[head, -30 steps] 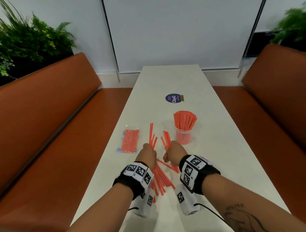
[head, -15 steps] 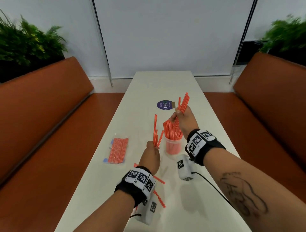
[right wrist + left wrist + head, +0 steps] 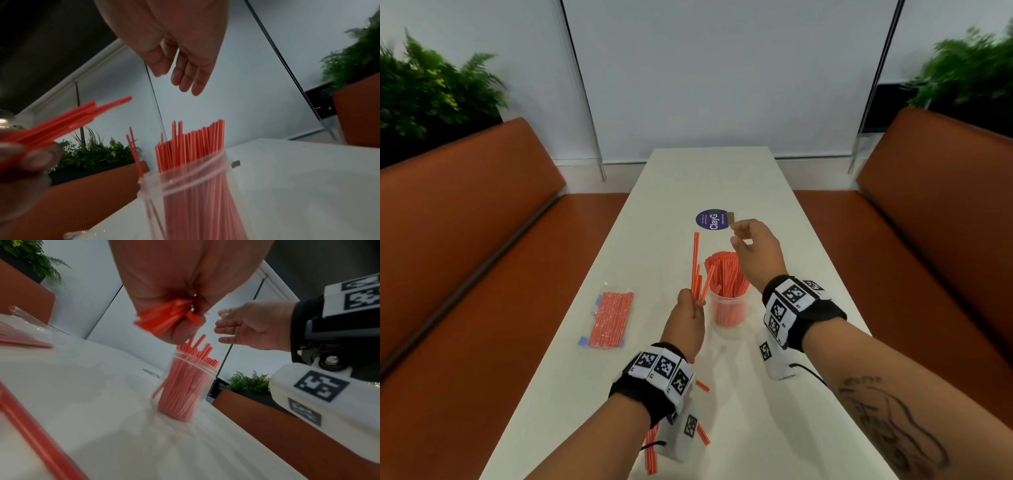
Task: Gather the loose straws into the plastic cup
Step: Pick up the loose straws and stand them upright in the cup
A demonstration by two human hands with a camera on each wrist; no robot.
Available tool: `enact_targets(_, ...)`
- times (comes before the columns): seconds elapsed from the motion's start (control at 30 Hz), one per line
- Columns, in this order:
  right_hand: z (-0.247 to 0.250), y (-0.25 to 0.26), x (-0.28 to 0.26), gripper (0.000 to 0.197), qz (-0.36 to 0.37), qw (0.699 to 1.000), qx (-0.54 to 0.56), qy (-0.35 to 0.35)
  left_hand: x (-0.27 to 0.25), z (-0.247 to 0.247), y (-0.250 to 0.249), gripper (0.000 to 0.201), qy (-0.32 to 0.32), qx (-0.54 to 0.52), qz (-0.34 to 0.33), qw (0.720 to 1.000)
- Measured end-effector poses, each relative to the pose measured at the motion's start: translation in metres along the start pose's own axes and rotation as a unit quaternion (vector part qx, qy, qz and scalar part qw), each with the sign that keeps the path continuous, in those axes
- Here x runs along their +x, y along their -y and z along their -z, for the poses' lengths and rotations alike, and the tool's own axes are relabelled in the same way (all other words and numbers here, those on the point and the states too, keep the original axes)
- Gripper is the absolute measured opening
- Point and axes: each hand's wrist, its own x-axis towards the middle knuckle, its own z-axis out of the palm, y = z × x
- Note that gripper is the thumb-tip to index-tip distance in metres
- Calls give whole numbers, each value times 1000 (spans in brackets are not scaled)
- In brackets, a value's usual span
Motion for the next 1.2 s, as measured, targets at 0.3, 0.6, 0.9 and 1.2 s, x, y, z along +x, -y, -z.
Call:
enact_targets(0.3,0,5,-19,64,-181,958,175,139,-1,-14,-25,23,138,-155,-7,978)
enact_targets(0.6,12,1,-10,18,-127,965,201,109,-1,-17,-35,16,204,-296,81,930)
enact_targets(0.9,15,-1,-22,21,-162,960,162,157,6,-15,-28,26,172,-237,46,955)
enact_targets(1.2,24,0,-23,15,-204,924,227,231,24,-7,-34,29,172,-174,-33,969)
